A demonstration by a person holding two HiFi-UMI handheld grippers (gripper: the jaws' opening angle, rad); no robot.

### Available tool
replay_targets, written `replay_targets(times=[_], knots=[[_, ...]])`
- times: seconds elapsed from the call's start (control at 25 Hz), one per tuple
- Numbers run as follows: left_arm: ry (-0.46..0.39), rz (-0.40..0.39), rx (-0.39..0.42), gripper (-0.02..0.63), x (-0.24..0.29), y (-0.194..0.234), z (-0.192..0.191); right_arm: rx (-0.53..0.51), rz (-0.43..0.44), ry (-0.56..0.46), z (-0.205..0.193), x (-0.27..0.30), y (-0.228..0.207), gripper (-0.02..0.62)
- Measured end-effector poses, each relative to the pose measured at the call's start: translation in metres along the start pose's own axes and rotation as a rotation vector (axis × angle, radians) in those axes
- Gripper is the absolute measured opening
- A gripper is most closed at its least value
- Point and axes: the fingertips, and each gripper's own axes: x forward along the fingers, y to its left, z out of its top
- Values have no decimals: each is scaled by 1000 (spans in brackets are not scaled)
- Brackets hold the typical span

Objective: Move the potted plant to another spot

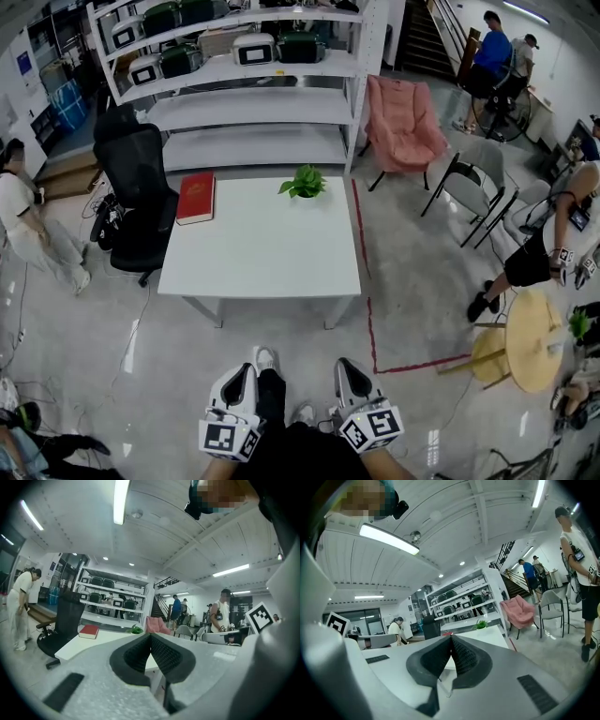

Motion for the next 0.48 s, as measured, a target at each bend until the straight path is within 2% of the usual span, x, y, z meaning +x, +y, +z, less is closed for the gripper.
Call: replay_targets(times=[0.2, 0.48], knots=[[7, -36, -12, 14, 35, 7, -6, -17, -3, -6, 6, 29, -7, 9], [-5, -83, -24, 14, 105, 36, 9, -21, 3, 13, 16, 93, -21, 9]])
